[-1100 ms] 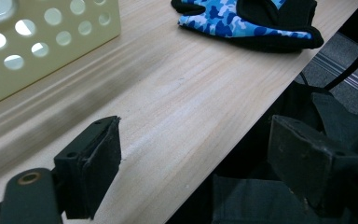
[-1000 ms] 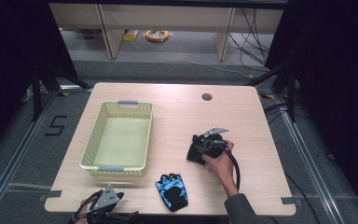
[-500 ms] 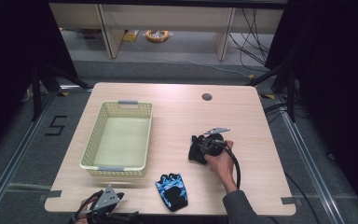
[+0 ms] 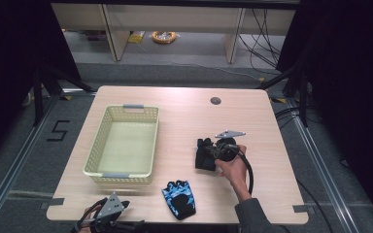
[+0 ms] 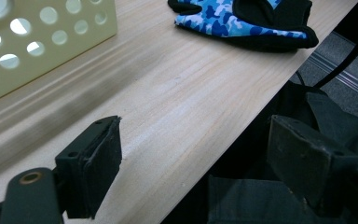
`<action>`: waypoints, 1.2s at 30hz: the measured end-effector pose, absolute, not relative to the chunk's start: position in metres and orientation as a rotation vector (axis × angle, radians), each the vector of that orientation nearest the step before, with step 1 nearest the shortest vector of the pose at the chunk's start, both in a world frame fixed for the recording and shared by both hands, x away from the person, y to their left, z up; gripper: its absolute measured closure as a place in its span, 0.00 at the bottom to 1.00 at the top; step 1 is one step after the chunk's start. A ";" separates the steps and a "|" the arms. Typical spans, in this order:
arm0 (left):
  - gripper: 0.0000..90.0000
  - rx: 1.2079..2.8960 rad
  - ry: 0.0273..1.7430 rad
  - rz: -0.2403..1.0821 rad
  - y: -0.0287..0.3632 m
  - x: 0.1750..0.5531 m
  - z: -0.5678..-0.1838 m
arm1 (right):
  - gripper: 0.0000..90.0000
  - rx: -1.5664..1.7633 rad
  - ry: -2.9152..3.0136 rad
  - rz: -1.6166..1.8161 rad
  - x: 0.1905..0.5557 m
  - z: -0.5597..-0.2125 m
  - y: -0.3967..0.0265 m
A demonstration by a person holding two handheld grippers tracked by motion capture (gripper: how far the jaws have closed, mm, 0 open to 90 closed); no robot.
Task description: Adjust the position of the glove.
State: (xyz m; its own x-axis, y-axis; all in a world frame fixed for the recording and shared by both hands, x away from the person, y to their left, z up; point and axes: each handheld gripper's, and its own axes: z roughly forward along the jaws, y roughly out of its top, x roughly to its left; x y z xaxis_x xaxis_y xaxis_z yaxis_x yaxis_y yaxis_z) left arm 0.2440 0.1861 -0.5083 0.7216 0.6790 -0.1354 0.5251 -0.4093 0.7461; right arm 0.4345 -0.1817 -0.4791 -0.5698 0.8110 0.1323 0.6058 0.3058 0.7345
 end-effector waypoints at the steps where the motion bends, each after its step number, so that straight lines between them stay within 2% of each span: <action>1: 0.19 2.123 0.911 0.252 0.187 0.245 -0.508 | 0.92 1.289 2.307 1.139 0.432 -0.476 -0.183; 8: 0.19 2.113 0.910 0.250 0.188 0.244 -0.507 | 0.92 1.251 2.307 1.212 0.408 -0.457 -0.193; 12: 0.19 2.140 0.860 0.307 0.191 0.248 -0.506 | 0.92 1.258 2.313 1.265 0.387 -0.450 -0.195; 13: 0.19 2.096 0.917 0.249 0.188 0.244 -0.507 | 0.92 1.202 2.336 1.269 0.377 -0.449 -0.198; 23: 0.19 2.114 0.887 0.273 0.189 0.246 -0.507 | 0.92 1.218 2.391 1.266 0.329 -0.463 -0.207; 24: 0.19 2.141 0.866 0.305 0.190 0.248 -0.506 | 0.92 1.218 2.391 1.266 0.329 -0.463 -0.207; 26: 0.19 2.108 0.900 0.263 0.188 0.245 -0.507 | 0.92 1.202 2.415 1.236 0.326 -0.467 -0.208; 36: 0.19 2.117 0.888 0.274 0.189 0.246 -0.507 | 0.91 1.212 2.474 1.147 0.321 -0.483 -0.201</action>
